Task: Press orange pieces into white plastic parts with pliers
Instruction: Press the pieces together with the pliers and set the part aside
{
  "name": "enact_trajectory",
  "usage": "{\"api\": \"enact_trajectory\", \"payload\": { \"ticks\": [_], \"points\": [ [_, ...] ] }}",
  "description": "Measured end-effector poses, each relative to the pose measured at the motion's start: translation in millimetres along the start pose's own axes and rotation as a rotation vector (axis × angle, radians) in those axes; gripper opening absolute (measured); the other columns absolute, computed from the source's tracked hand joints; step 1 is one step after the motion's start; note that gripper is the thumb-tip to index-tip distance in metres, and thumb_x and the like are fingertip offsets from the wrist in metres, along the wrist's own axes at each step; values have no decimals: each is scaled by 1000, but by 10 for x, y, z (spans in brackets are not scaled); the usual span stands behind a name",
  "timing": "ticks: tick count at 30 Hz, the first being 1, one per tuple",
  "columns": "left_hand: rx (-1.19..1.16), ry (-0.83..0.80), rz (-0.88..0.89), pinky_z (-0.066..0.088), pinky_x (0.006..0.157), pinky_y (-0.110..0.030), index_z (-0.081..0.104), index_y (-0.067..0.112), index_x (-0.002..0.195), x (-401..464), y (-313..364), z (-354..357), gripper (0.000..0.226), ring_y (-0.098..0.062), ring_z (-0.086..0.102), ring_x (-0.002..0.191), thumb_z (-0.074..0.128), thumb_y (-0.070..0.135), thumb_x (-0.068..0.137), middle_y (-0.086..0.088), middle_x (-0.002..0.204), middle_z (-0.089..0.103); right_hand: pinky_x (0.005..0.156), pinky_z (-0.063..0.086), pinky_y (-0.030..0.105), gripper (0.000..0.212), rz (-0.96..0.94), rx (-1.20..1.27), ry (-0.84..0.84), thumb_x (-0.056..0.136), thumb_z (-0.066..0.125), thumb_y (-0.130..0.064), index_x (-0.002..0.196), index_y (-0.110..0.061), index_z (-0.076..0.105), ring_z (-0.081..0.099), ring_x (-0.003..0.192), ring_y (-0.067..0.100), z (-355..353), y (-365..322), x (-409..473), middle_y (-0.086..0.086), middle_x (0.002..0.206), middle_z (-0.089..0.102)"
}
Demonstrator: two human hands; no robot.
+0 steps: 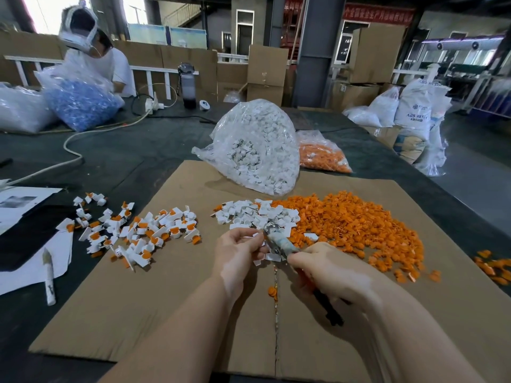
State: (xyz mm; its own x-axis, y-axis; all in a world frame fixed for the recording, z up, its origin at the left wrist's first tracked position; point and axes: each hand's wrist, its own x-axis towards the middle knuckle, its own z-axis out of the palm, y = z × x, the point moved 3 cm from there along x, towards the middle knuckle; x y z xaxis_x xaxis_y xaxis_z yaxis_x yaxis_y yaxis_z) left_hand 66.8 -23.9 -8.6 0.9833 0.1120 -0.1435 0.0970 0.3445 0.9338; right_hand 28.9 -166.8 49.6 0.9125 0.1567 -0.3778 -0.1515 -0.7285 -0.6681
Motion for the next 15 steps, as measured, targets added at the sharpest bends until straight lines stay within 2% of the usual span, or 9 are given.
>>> {"api": "enact_trajectory", "payload": {
  "ticks": [9, 12, 15],
  "points": [
    [29, 10, 7, 48, 47, -17, 57, 1, 87, 17, -11, -35, 6, -9, 53, 44, 57, -5, 87, -9, 60, 59, 55, 28, 30, 28, -69, -136, 67, 93, 45, -30, 71, -14, 42, 36, 57, 18, 74, -32, 22, 5, 66, 40],
    [25, 6, 0, 49, 49, -18, 58, 1, 88, 15, -11, -42, 6, -11, 53, 46, 58, -5, 87, -8, 59, 60, 58, 30, 31, 27, -70, -113, 90, 92, 47, -32, 72, -14, 44, 39, 61, 20, 91, -8, 32, 6, 69, 43],
    [12, 13, -6, 50, 49, -19, 57, 2, 87, 14, -6, -45, 7, -11, 54, 46, 58, -5, 87, -8, 58, 60, 56, 28, 30, 28, -53, -38, 68, 89, 51, -36, 73, -14, 48, 38, 56, 17, 88, -5, 26, 4, 65, 43]
  ]
}}
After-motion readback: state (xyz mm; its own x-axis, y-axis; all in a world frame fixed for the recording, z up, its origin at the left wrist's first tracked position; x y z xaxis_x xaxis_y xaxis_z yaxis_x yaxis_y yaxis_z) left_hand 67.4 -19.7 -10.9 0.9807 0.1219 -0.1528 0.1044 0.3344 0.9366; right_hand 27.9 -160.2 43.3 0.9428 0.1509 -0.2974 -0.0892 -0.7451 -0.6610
